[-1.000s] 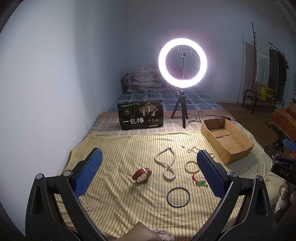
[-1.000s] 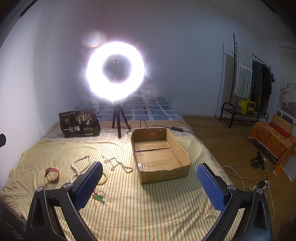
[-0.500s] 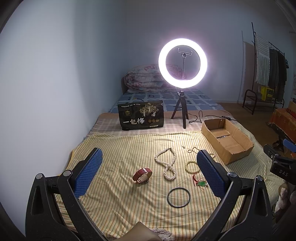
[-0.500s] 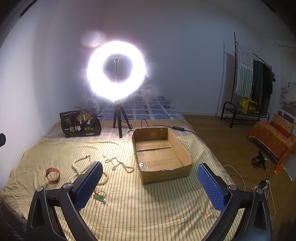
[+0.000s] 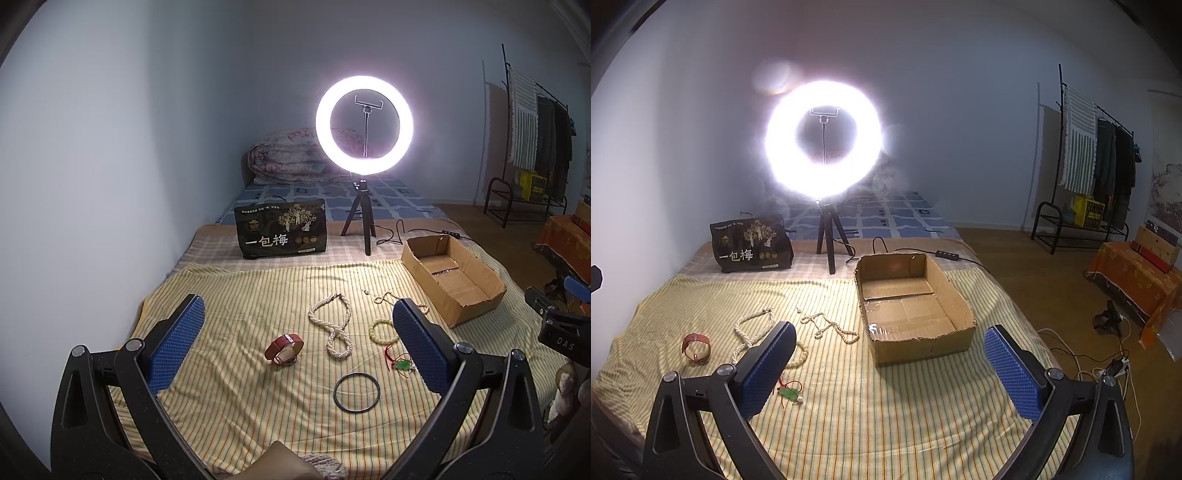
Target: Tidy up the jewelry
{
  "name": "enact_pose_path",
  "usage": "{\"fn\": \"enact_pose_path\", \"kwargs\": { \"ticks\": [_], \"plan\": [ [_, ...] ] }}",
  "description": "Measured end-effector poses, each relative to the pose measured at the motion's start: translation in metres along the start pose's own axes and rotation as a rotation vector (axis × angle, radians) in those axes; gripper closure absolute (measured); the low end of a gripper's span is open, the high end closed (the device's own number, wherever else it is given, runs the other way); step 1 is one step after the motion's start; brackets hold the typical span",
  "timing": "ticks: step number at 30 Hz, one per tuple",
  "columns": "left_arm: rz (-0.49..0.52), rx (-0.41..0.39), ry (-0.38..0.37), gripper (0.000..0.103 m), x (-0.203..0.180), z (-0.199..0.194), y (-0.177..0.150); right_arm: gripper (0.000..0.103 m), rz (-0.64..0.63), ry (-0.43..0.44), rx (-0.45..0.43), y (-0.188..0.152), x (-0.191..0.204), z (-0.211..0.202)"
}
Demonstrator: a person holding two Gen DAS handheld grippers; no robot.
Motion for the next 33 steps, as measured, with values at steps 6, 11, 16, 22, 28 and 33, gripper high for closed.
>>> {"fn": "enact_pose_path", "kwargs": {
  "ticks": [6,11,16,22,28,33],
  "plan": [
    [-0.001,0.000,0.000,0.000,0.001,0.000,-0.001,0.000,-0.003,0.002,0.002,-0.001,0.001,0.000],
    [0.002,0.006,-0.001,0.000,0.002,0.001,-0.002,0.000,-0.006,0.004,0.005,-0.002,0.004,0.001],
    [0.000,0.011,0.001,0.000,0.003,0.002,-0.005,0.000,-0.005,0.007,0.011,-0.003,0.003,0.002],
    [-0.001,0.036,0.010,0.000,0.008,0.008,-0.008,0.000,-0.015,0.020,0.028,-0.006,0.008,0.007],
    [-0.017,0.082,0.026,0.000,0.026,0.022,-0.012,0.000,-0.035,0.029,0.069,-0.016,0.013,0.017],
    [-0.027,0.162,0.014,0.000,0.043,0.042,-0.024,0.000,-0.080,0.043,0.099,-0.027,0.027,0.030]
  ]
}}
Point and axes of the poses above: each gripper's, at about its wrist camera, not at the fingertips, and z roughly the way its jaws point, x to its left, y to its top, the point moved 9 cm from there along z, roughly the way its jaws point, and after that the axes turned 11 degrees about -y, right-handed, at the moved point
